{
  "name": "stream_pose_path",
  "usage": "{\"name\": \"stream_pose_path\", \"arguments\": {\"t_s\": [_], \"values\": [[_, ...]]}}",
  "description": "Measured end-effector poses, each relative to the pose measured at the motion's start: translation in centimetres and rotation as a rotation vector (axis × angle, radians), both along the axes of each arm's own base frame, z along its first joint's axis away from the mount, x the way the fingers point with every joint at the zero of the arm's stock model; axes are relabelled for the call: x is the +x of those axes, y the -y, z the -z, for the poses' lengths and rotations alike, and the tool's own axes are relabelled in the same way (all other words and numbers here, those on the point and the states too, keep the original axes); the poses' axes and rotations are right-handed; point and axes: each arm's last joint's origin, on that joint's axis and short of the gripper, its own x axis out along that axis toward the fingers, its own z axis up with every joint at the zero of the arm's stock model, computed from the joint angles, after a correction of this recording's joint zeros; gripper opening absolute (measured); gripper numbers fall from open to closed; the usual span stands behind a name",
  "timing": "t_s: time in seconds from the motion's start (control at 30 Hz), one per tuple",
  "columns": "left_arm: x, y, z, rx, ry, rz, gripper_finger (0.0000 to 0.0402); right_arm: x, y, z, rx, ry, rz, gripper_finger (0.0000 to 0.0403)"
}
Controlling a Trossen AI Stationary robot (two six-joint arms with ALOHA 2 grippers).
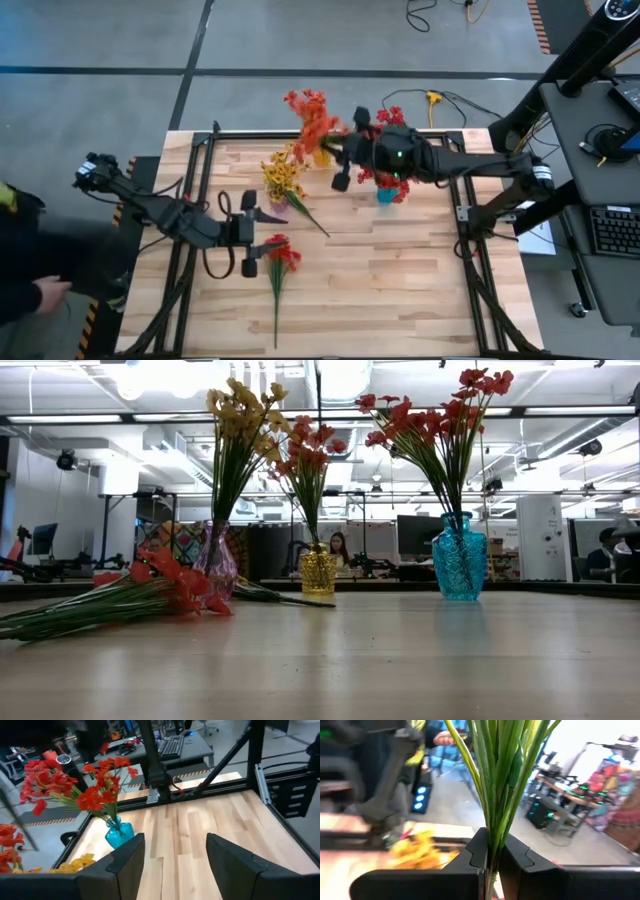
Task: Sort flowers into vase by color
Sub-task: Put the orange flower into the yellow vase
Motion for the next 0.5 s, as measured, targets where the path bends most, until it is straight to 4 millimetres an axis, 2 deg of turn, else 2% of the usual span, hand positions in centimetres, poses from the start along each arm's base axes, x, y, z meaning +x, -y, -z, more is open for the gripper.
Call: {"name": "stream_pose_path", "arguments": {"t_s": [0.23, 0.5], "values": [[-0.6, 0.1, 0.3, 0.055, -0.019, -0.107, 0.0192, -0.8, 4.4, -1.0, 0.019, 0.076, 0.131, 0.0018], [-0.7, 0.0, 0.4, 0.068, -0.023, -0.156, 0.0191, -2.7, 8.3, -4.4, 0.018, 0.196, 0.304, 0.0018]]}}
